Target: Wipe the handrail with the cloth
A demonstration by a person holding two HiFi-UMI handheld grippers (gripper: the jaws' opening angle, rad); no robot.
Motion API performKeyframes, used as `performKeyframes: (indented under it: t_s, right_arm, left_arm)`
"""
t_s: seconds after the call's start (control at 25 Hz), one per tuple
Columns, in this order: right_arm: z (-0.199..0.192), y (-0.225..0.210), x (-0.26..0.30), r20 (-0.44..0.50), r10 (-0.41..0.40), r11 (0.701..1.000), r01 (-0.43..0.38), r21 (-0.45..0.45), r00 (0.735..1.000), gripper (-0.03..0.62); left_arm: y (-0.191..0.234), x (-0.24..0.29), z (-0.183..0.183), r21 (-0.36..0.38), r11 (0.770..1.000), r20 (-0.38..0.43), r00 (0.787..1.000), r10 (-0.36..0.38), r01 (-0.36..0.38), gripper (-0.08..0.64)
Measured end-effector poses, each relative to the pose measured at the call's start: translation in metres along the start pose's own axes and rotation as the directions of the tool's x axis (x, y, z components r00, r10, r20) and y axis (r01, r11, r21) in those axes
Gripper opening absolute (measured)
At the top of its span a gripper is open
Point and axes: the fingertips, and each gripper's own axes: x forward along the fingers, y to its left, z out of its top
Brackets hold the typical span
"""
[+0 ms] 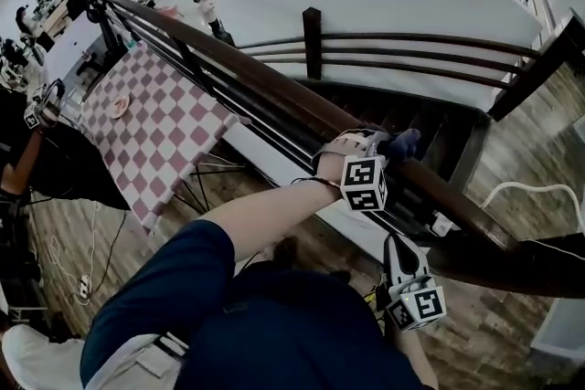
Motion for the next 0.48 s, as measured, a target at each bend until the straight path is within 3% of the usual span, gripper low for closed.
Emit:
performKeyframes:
  t_s: [0.48]
  right_arm:
    - [-0.003,0.053,0.075,-0.037,0.002,0.999,-0.003,-0.032,0.999,0.011]
  left_arm:
    - [0.081,-0.034,-0.124,-0.103,0.992,-0.064,0.995,0.072,-0.079,0.072]
